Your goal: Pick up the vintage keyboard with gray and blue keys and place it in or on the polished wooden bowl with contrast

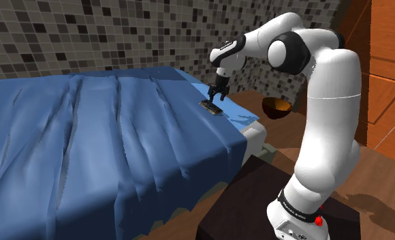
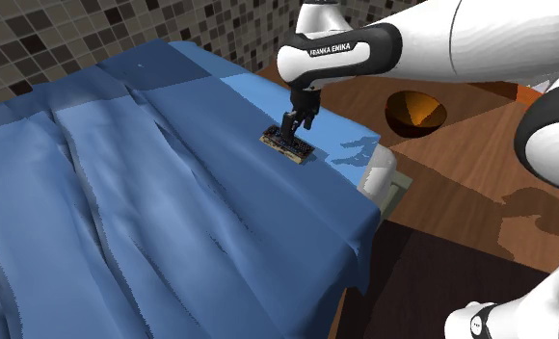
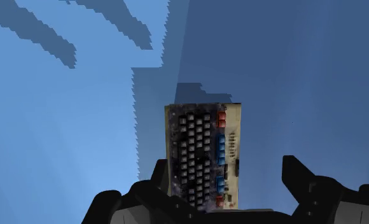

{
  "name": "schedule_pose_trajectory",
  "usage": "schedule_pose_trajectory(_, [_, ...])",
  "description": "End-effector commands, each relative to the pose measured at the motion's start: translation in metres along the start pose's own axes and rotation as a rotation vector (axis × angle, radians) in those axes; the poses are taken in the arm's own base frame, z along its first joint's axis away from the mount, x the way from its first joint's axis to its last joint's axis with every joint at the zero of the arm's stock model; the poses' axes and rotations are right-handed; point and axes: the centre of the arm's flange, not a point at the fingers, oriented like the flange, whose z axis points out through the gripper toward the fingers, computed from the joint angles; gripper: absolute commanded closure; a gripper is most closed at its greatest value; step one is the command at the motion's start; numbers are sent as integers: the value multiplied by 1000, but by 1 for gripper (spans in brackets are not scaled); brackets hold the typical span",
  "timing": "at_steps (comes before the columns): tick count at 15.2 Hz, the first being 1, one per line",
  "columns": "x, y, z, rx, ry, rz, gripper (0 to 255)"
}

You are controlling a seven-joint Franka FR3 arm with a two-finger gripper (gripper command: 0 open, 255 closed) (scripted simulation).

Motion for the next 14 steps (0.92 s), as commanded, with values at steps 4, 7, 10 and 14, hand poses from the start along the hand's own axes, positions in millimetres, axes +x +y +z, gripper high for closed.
schedule_pose_trajectory(4, [28,25,22,16,10,31,0])
schedule_pose_trajectory(7, [28,25,38,16,10,31,0])
schedule_pose_trajectory(10, [28,25,57,16,10,31,0])
schedule_pose_trajectory(14, [28,25,57,16,10,31,0])
